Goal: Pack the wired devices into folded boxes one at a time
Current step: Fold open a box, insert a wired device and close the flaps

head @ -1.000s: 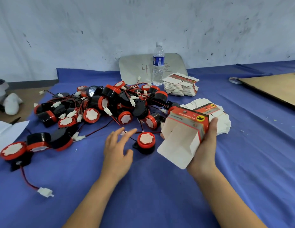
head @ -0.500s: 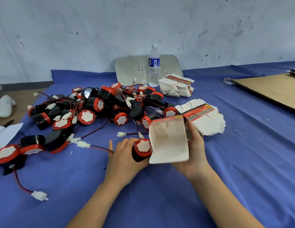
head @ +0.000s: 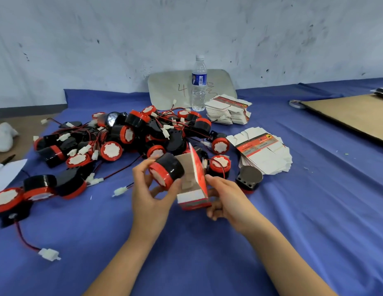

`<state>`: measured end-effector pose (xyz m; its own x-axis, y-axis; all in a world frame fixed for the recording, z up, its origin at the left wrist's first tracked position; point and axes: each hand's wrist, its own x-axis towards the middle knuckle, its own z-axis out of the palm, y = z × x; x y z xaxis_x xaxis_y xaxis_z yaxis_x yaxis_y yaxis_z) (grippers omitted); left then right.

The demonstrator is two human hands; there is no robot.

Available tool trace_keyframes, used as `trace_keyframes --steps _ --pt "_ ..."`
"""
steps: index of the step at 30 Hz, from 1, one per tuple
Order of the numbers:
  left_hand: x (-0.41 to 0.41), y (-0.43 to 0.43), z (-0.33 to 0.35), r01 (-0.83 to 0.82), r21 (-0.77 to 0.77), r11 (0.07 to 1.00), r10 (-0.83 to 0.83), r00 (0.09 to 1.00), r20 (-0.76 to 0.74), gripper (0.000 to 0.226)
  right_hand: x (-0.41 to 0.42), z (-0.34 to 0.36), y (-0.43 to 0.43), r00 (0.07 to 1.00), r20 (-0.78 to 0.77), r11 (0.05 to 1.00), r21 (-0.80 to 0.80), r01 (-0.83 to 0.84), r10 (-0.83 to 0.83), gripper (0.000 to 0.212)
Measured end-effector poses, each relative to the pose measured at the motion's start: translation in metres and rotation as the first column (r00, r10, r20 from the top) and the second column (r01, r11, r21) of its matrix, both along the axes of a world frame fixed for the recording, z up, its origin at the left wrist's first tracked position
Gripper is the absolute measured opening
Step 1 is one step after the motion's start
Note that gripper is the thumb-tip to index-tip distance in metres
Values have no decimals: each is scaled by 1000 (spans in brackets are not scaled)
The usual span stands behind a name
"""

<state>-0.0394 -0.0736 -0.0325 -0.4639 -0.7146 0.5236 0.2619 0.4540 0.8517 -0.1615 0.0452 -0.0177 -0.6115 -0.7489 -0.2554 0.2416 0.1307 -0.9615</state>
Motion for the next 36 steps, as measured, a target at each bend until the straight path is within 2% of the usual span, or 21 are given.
trace_keyframes --steps 3,6,9,12,14,15,16,17,18,20,22,24,25,27,29,31,32,34,35,36 --pt "1 2 2 -105 -80 991 111 991 70 60 3 -4 -1 989 -134 998 14 62 -60 10" --pt "3 0 4 -178 -149 973 196 974 115 59 4 -5 -3 974 -187 991 -29 128 -131 19" --pt "4 1 7 -142 -181 973 173 970 171 67 2 -1 -2 960 -168 974 -88 211 -223 14" --pt "5 -2 8 -119 -104 987 129 988 86 58 2 5 2 937 -162 946 -155 287 -310 12" --pt "6 -5 10 -129 20 991 129 991 -18 53 2 7 4 900 -213 917 -210 338 -380 13" --pt "8 -7 12 -127 103 987 134 989 -61 50 3 7 5 856 -279 894 -244 376 -436 13" --pt "10 -9 14 -131 172 976 149 984 -96 46 4 6 5 769 -392 861 -290 418 -505 13" --pt "11 -11 15 -140 217 966 168 979 -117 40 6 6 6 628 -530 821 -368 436 -570 12" --pt "12 -12 16 -153 235 960 186 974 -127 34 10 6 7 468 -642 794 -463 394 -607 13" --pt "12 -11 18 -144 237 961 180 973 -141 24 20 4 6 205 -771 797 -587 141 -603 24" --pt "11 -6 20 -96 239 966 133 981 -141 18 31 -3 2 53 -858 849 -513 -127 -511 44" --pt "11 -4 20 -97 175 980 115 989 -95 24 39 -9 -3 -44 -938 914 -325 -242 -345 58" --pt "12 -4 19 -98 140 985 108 992 -68 30 43 -12 -5 -66 -959 931 -250 -264 -276 61" --pt "12 -3 20 -47 157 986 57 997 -59 40 48 -15 -7 -28 -971 932 -220 -287 -238 57" --pt "10 -3 18 4 153 988 3 999 -51 46 46 -13 -7 23 -949 904 -307 -298 -314 39" --pt "8 0 17 18 94 995 -18 1000 3 58 45 -9 -4 12 -916 876 -387 -287 -401 16" --pt "6 1 16 18 72 997 -20 1000 19 64 45 -9 -1 37 -902 868 -425 -256 -431 11" --pt "6 3 13 11 7 1000 -12 1000 27 75 49 -3 5 244 -893 882 -429 -198 -379 12" --pt "7 3 12 -1 -53 999 2 999 32 75 50 -4 7 178 -915 908 -390 -154 -363 14" --pt "9 4 14 -27 -139 990 32 999 38 71 51 -3 6 150 -923 914 -376 -151 -355 14"
